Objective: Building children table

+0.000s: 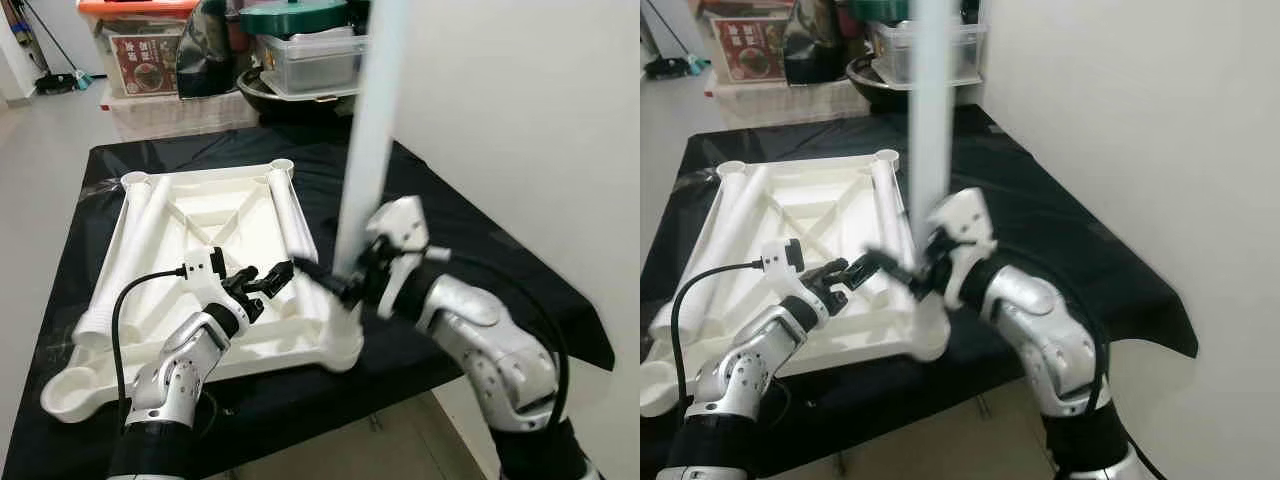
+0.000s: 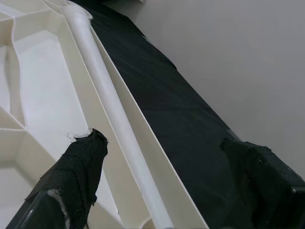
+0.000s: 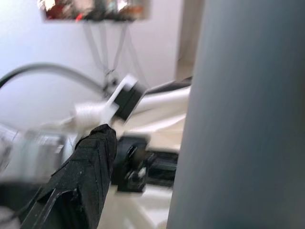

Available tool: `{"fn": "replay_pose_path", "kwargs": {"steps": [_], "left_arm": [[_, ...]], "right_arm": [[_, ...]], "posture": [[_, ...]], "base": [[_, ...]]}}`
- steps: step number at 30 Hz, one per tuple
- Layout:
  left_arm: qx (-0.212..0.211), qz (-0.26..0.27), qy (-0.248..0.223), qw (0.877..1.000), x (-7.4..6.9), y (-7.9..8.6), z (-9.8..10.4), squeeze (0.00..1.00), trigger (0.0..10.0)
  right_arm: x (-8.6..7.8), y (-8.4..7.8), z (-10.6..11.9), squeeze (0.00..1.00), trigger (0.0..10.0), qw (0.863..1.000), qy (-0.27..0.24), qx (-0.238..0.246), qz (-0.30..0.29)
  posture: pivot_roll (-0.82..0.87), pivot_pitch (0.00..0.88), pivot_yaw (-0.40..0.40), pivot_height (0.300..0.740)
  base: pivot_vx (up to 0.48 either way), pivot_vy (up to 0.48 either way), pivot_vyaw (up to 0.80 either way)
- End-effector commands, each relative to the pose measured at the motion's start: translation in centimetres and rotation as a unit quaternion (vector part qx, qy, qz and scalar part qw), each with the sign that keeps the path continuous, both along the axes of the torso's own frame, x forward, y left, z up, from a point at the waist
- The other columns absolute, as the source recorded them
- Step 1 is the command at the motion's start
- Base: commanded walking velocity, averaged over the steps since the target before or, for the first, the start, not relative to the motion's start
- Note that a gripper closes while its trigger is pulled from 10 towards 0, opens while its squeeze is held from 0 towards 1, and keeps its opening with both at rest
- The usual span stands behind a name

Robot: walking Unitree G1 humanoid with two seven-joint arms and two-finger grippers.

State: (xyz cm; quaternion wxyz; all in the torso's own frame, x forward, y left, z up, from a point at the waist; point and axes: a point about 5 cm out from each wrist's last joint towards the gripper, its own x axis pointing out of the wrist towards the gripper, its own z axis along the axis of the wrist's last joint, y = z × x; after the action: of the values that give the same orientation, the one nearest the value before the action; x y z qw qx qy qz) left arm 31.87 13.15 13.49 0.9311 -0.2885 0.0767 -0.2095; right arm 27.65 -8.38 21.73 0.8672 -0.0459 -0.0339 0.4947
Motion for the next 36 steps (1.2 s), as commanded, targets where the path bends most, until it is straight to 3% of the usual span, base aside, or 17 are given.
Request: {"fn": "replay_pose_path", "kwargs": {"steps": [1,2,4,5,6,16,17,19,23,27,28,29,30,31,33,34,36], "left_arm": [[0.006,0.002,0.003,1.0,-0.1,0.1,-0.3,0.0,10.0],[0.006,0.002,0.003,1.0,-0.1,0.1,-0.3,0.0,10.0],[0.007,0.009,0.0,1.0,0.0,0.4,-0.2,0.0,10.0],[0.007,0.009,0.0,1.0,0.0,0.4,-0.2,0.0,10.0],[0.007,0.013,0.001,1.0,-0.1,0.5,-0.3,0.0,10.0],[0.007,0.012,0.003,1.0,-0.3,0.4,-0.5,0.0,10.0],[0.007,0.012,0.002,1.0,-0.2,0.4,-0.5,0.0,10.0],[0.007,0.012,0.002,1.0,-0.2,0.4,-0.5,0.0,10.0],[0.004,0.009,0.004,1.0,-0.3,0.0,-0.6,0.0,10.0],[0.003,0.007,0.005,1.0,-0.3,-0.1,-0.6,0.0,10.0],[0.003,0.005,0.005,1.0,-0.3,-0.2,-0.6,0.0,10.0],[0.004,0.004,0.006,1.0,-0.2,-0.2,-0.6,0.0,10.0],[0.004,0.004,0.006,1.0,-0.2,-0.2,-0.6,0.0,10.0],[0.004,0.004,0.005,1.0,-0.2,-0.1,-0.5,0.0,10.0],[0.004,0.004,0.005,1.0,-0.1,0.0,-0.5,0.0,10.0],[0.005,0.005,0.004,1.0,-0.1,0.1,-0.5,0.0,10.0],[0.004,0.007,0.003,1.0,0.0,0.1,-0.4,0.0,10.0]], "right_arm": [[-0.4,0.4,-0.7,0.0,10.0,0.999,0.005,-0.013,0.032],[-0.4,0.4,-0.7,0.0,10.0,0.999,0.005,-0.013,0.032],[0.1,0.3,-1.5,0.0,5.1,0.999,0.015,-0.02,0.026],[0.1,0.3,-1.5,0.0,5.1,0.999,0.015,-0.02,0.026],[1.1,-0.3,-1.8,0.0,0.0,0.999,0.028,-0.019,0.0],[5.3,-4.4,-3.1,0.0,0.0,0.965,0.09,-0.003,-0.245],[6.1,-6.5,-4.4,0.0,0.0,0.921,0.124,0.004,-0.37],[6.1,-6.5,-4.4,0.0,0.0,0.921,0.124,0.004,-0.37],[5.0,-7.2,-6.2,0.0,0.0,0.824,0.161,0.034,-0.541],[4.8,-6.3,-6.5,0.0,0.0,0.821,0.172,0.034,-0.543],[4.6,-5.7,-6.6,0.0,5.4,0.821,0.179,0.032,-0.542],[4.4,-3.1,-5.9,0.0,10.0,0.864,0.159,0.033,-0.476],[4.4,-3.1,-5.9,0.0,10.0,0.864,0.159,0.033,-0.476],[4.3,-2.7,-5.4,0.62,10.0,0.877,0.148,0.043,-0.454],[4.2,-2.5,-5.0,0.62,10.0,0.882,0.143,0.05,-0.445],[4.4,-2.7,-4.3,1.0,10.0,0.893,0.134,0.067,-0.425],[4.5,-2.7,-2.8,1.0,10.0,0.918,0.111,0.083,-0.37]], "posture": [[0.08,0.0,-0.054,0.74],[0.08,0.0,-0.054,0.74],[0.08,0.0,-0.063,0.74],[0.08,0.0,-0.063,0.74],[0.08,0.0,-0.067,0.74],[0.08,0.0,-0.066,0.74],[0.07,0.0,-0.067,0.74],[0.07,0.0,-0.067,0.74],[0.07,0.0,-0.059,0.74],[0.06,0.0,-0.051,0.74],[0.06,0.0,-0.051,0.74],[0.06,0.0,-0.05,0.74],[0.06,0.0,-0.05,0.74],[0.06,0.0,-0.052,0.74],[0.06,0.0,-0.052,0.74],[0.06,0.0,-0.052,0.74],[0.05,0.0,-0.058,0.74]], "base": [[0.0,0.0,0.0],[0.0,0.0,0.0],[0.0,0.0,0.0],[0.0,0.0,0.0],[0.0,0.0,0.0],[0.0,0.0,0.0],[0.0,0.0,0.0],[0.0,0.0,0.0],[0.0,0.0,0.0],[0.0,0.0,0.0],[0.0,0.0,0.0],[0.0,0.0,0.0],[0.0,0.0,0.0],[0.0,0.0,0.0],[0.0,0.0,0.0],[0.0,0.0,0.0],[0.0,0.0,0.0]]}}
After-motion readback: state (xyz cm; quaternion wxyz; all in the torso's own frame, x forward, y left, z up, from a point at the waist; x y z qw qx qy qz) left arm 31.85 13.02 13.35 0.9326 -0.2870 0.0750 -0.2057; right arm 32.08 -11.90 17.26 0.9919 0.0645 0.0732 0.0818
